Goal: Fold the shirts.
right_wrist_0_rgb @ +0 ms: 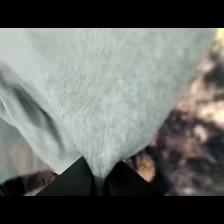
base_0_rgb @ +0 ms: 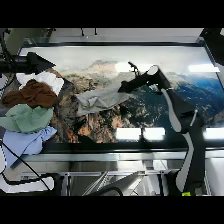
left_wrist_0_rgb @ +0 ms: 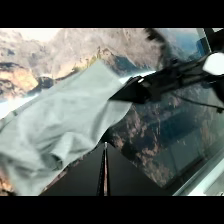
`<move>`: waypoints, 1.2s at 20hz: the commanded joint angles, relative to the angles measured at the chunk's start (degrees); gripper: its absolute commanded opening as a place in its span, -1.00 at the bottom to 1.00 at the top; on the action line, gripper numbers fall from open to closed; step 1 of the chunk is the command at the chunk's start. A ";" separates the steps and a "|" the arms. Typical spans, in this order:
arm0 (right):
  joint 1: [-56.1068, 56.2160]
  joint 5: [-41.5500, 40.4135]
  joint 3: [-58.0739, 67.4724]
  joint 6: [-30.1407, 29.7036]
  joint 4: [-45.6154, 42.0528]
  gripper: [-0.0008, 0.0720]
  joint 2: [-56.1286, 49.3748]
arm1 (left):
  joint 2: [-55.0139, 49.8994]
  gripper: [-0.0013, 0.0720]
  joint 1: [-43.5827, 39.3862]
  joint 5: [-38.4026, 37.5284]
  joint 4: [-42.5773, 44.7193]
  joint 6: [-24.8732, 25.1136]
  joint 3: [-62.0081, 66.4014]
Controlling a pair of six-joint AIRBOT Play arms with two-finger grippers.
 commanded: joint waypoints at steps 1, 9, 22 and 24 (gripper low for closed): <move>-8.66 -4.52 0.28 4.26 -7.67 -0.94 10.32 | 0.02 -0.93 -0.04 0.00 0.00 -0.09 0.00; -42.47 6.38 -8.39 21.77 -32.57 -0.94 20.41 | 0.02 -0.93 -1.95 -0.74 0.04 -0.09 -0.02; -60.78 7.17 -30.38 14.14 -33.64 -0.94 22.80 | 0.02 -0.93 -9.86 -0.83 0.04 -0.11 0.00; -61.13 8.09 -31.08 14.25 -33.64 -0.89 22.80 | 0.02 -0.93 -10.10 -0.85 0.02 -0.11 0.00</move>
